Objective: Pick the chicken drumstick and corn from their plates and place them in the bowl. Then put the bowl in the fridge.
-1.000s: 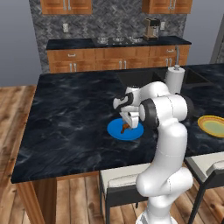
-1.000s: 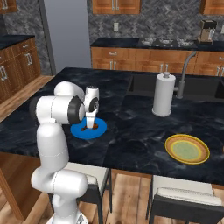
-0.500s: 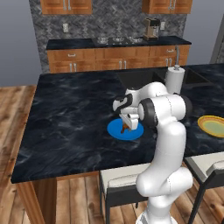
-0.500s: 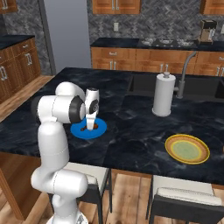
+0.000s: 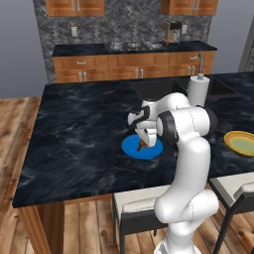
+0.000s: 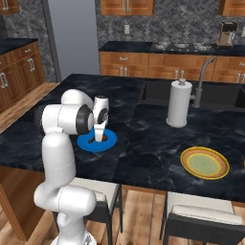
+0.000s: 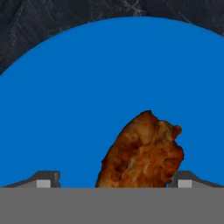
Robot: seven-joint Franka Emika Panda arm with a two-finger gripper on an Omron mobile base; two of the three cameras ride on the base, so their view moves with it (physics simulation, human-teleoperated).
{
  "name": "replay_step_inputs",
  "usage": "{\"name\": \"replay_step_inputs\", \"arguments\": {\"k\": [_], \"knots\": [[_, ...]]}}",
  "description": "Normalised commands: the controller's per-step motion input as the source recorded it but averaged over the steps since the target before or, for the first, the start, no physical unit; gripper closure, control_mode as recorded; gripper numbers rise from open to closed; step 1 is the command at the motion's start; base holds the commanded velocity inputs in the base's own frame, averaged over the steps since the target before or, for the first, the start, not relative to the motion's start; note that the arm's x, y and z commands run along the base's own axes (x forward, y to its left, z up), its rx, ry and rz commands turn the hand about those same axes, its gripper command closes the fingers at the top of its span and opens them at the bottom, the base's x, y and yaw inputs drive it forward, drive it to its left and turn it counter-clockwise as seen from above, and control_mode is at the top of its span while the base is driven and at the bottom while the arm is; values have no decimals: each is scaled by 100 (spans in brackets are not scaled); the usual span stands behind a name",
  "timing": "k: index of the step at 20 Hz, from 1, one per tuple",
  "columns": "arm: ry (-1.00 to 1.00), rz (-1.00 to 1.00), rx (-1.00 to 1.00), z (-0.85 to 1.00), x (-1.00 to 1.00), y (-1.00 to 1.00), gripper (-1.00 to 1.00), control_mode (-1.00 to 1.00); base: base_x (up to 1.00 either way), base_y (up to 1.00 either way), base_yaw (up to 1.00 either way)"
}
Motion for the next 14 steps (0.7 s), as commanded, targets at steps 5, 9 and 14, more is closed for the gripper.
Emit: {"name": "replay_step_inputs", "arguments": {"k": [5,9,14], "knots": [[-1,-4,0,-15,-26,0,100,-100,0,0,0],[-4,-9,0,-6,-26,0,100,-100,0,0,0],[2,-4,7,40,-28,-4,100,-100,0,0,0]]}}
